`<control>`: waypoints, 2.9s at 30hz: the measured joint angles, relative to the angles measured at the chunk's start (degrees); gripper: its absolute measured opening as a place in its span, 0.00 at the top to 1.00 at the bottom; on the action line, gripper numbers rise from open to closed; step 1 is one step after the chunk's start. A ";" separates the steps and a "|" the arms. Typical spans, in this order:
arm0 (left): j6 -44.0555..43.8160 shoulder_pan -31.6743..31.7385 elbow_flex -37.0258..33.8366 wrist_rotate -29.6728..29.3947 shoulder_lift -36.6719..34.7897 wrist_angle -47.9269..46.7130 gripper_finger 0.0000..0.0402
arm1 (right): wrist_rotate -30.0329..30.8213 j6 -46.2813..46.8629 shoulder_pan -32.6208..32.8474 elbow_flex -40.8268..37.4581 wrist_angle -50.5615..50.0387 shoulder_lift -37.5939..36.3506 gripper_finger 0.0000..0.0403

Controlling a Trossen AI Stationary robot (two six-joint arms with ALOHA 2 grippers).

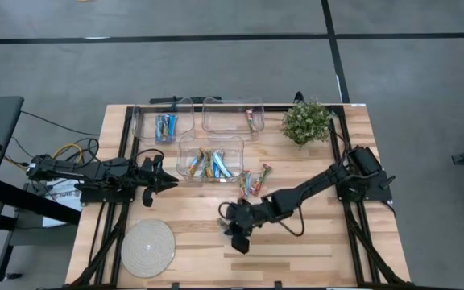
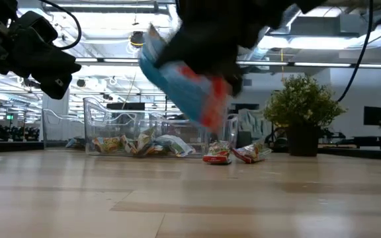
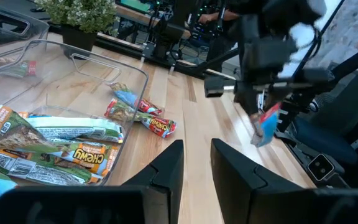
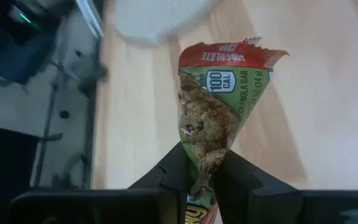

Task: Pick and place Granola Bars by type
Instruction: Put the red granola bar into the top right transparent bin

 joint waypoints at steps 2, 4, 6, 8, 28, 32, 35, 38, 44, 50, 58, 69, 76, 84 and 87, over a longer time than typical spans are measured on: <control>0.00 0.02 0.00 0.01 0.00 0.00 0.82 | -0.04 -2.69 -1.29 0.36 1.89 -0.48 0.87; 0.00 0.00 0.01 -0.01 -0.01 0.00 0.82 | -0.17 -5.45 -2.73 0.54 1.36 -1.59 0.87; 0.00 0.01 -0.01 0.01 0.01 0.00 0.82 | 0.01 -7.98 -4.43 1.41 1.60 -2.47 0.87; 0.00 0.00 0.00 0.01 -0.01 0.00 0.82 | 0.07 -10.69 -6.20 2.07 1.48 -3.74 0.87; 0.00 0.00 0.00 0.01 -0.01 -0.02 0.82 | 0.04 -23.81 -21.47 18.93 1.20 -8.10 0.87; 0.00 0.00 -0.01 0.01 -0.01 -0.02 0.82 | 0.00 -23.79 -22.82 19.93 0.22 -8.10 0.87; 0.00 0.01 0.00 0.01 -0.01 -0.02 0.82 | -0.02 -23.81 -23.83 19.95 -1.27 -8.10 0.87; 0.00 0.01 0.00 0.01 -0.01 -0.01 0.82 | -0.04 -23.81 -25.04 19.93 -2.13 -8.08 0.87; 0.00 0.01 0.00 0.01 -0.01 -0.01 0.82 | -0.09 -23.80 -28.87 19.95 -4.11 -8.08 0.87; 0.00 0.01 0.00 0.01 -0.01 0.00 0.82 | -0.09 -23.81 -34.73 19.95 -6.35 -8.08 0.87; 0.00 0.02 0.01 0.01 -0.01 0.00 0.82 | -0.02 -23.77 -41.98 19.93 -10.06 -8.06 0.87; 0.00 0.00 -0.01 0.01 -0.01 -0.01 0.82 | -0.04 -21.38 -46.55 19.93 -10.70 -8.06 0.87; 0.00 0.00 0.00 0.01 -0.01 -0.02 0.82 | -0.04 -21.25 -47.94 19.93 -13.69 -8.04 0.87; 0.00 0.02 -0.01 0.01 -0.01 0.00 0.82 | 5.85 -21.23 -49.91 19.93 -22.79 -7.97 0.87; 0.00 0.00 0.01 0.01 -0.01 -0.02 0.82 | 7.37 -21.23 -50.65 19.93 -26.05 -7.43 0.87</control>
